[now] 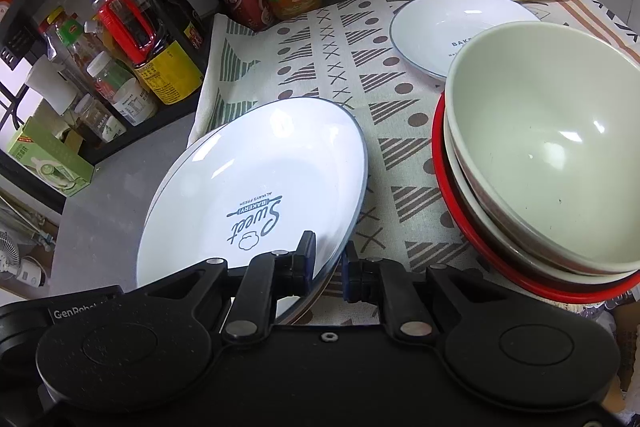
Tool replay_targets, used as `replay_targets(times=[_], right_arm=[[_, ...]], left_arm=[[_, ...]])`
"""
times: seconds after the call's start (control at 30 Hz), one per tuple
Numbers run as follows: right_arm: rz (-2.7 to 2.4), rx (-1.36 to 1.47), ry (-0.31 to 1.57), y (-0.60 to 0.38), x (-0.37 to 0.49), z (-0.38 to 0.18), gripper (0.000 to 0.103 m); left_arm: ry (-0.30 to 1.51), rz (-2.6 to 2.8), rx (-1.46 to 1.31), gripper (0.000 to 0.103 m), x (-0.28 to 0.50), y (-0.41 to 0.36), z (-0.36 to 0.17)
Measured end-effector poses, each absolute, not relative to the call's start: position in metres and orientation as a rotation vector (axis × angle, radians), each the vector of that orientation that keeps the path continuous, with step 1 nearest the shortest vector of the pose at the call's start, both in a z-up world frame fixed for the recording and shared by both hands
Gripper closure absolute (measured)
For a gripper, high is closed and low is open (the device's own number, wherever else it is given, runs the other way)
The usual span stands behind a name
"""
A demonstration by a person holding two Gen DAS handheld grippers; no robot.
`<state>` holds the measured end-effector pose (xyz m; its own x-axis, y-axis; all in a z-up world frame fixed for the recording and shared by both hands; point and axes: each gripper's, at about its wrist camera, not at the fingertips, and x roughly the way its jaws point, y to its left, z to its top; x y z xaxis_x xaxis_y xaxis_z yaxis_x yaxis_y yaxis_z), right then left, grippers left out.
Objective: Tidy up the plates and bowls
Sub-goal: 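Lower the 'Sweet' plate onto the flower-pattern plate with both grippers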
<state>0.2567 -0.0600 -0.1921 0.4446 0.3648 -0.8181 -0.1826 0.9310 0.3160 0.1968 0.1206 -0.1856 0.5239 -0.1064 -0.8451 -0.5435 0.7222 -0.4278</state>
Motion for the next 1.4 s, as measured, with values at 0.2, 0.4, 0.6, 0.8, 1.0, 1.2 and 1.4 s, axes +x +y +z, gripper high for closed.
replay_targets(times=[0.2, 0.4, 0.6, 0.8, 1.0, 1.2, 1.4], right_arm=[[0.327, 0.175, 1.058, -0.058, 0.258, -0.196, 0.092], [0.333, 0.172, 1.066, -0.054, 0.261, -0.198, 0.092], [0.325, 0.163, 1.06, -0.054, 0.264, -0.199, 0.093], [0.32, 0.163, 1.073, -0.053, 0.267, -0.204, 0.092], [0.326, 0.151, 1.085, -0.05, 0.271, -0.207, 0.09], [0.336, 0.139, 1.105, -0.046, 0.275, -0.212, 0.088], [0.331, 0.114, 1.115, -0.038, 0.277, -0.213, 0.085]], left_arm=[[1.042, 0.31, -0.733, 0.089, 0.202, 0.121, -0.186], [1.051, 0.353, -0.731, 0.087, 0.204, 0.134, -0.175], [1.024, 0.415, -0.684, 0.076, 0.204, 0.149, -0.17], [1.032, 0.429, -0.7, 0.075, 0.21, 0.156, -0.179], [1.03, 0.428, -0.686, 0.076, 0.215, 0.155, -0.184], [0.994, 0.428, -0.723, 0.09, 0.211, 0.16, -0.186], [0.988, 0.435, -0.736, 0.092, 0.211, 0.162, -0.186]])
